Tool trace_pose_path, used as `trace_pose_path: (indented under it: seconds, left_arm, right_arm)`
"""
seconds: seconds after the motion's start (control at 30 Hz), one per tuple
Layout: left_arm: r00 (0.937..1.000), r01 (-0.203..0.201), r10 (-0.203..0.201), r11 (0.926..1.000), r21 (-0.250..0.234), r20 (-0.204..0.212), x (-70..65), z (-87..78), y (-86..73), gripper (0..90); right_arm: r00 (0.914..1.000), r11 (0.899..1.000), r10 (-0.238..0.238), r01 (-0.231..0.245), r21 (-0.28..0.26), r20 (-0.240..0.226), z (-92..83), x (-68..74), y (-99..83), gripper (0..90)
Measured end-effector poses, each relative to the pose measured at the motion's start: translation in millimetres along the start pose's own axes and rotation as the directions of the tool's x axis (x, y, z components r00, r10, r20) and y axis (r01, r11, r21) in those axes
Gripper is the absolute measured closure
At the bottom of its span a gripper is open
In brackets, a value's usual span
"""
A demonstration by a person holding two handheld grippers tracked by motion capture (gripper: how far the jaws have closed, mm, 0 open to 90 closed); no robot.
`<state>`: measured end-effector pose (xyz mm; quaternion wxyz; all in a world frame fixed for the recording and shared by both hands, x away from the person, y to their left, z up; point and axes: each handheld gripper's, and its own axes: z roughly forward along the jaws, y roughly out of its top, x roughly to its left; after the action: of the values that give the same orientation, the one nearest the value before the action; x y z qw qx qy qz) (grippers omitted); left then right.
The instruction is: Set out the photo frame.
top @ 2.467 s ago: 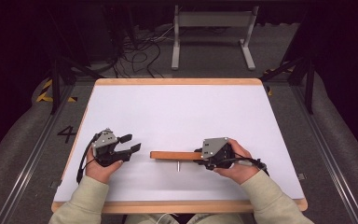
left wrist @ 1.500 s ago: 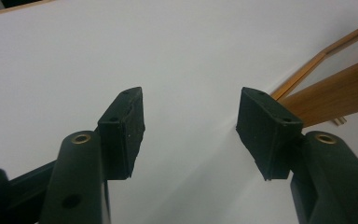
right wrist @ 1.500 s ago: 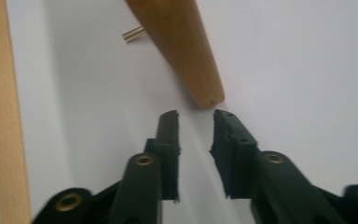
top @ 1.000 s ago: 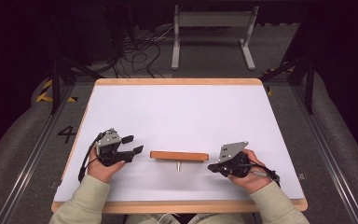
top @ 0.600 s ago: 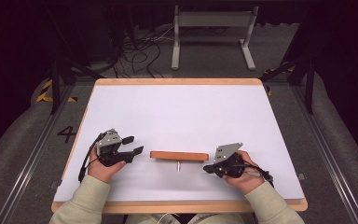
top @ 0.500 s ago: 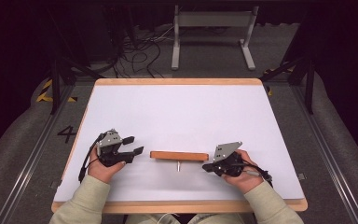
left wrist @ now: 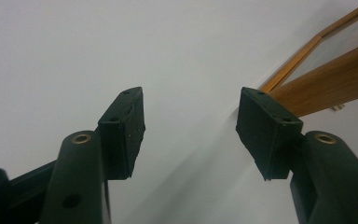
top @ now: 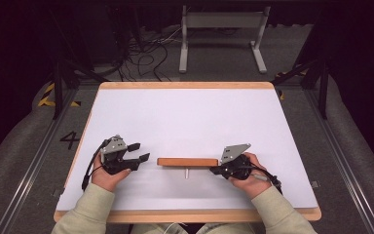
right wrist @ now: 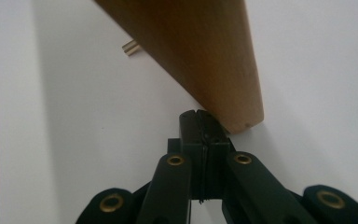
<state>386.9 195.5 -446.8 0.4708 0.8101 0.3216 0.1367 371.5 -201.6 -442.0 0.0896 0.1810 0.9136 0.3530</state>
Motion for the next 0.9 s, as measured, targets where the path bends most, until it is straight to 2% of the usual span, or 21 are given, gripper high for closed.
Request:
trace_pose_path:
  seconds: [0.3, 0.4, 0.6, 0.7, 0.77, 0.9]
  left_arm:
    - [1.0000, 0.001, -0.001, 1.0000, 0.008, 0.006, -0.4, -0.5, -0.6, 42.9]
    - [0.9999, 0.009, -0.009, 0.9999, 0.009, 0.007, -0.7, -0.9, -1.4, 42.8]
    - [1.0000, 0.001, -0.001, 1.0000, 0.009, 0.005, -1.0, -1.5, -2.1, 42.8]
    - [0.9999, 0.008, -0.008, 0.9999, 0.013, 0.006, -1.0, -2.2, -2.7, 42.6]
    - [0.9999, 0.010, -0.010, 0.9998, 0.015, 0.005, -1.0, -2.4, -3.0, 42.4]
    - [0.9999, 0.006, -0.006, 0.9998, 0.022, 0.011, -1.1, -2.0, -3.5, 42.0]
  right_arm:
    - [0.9986, 0.999, 0.042, -0.042, 0.001, 0.032, 3.6, -13.6, 6.1, 90.0]
    - [0.9960, 0.997, 0.075, -0.075, -0.004, 0.048, 7.0, -19.4, 9.5, 90.0]
    - [0.9911, 0.993, 0.119, -0.119, -0.005, 0.060, 13.7, -30.0, 17.4, 90.0]
    - [0.9861, 0.988, 0.155, -0.155, -0.015, 0.060, 17.6, -37.1, 20.9, 90.0]
    - [0.9794, 0.981, 0.193, -0.192, -0.022, 0.059, 20.5, -42.2, 23.6, 90.0]
    - [0.9758, 0.978, 0.210, -0.208, -0.024, 0.062, 25.1, -47.4, 28.4, 90.0]
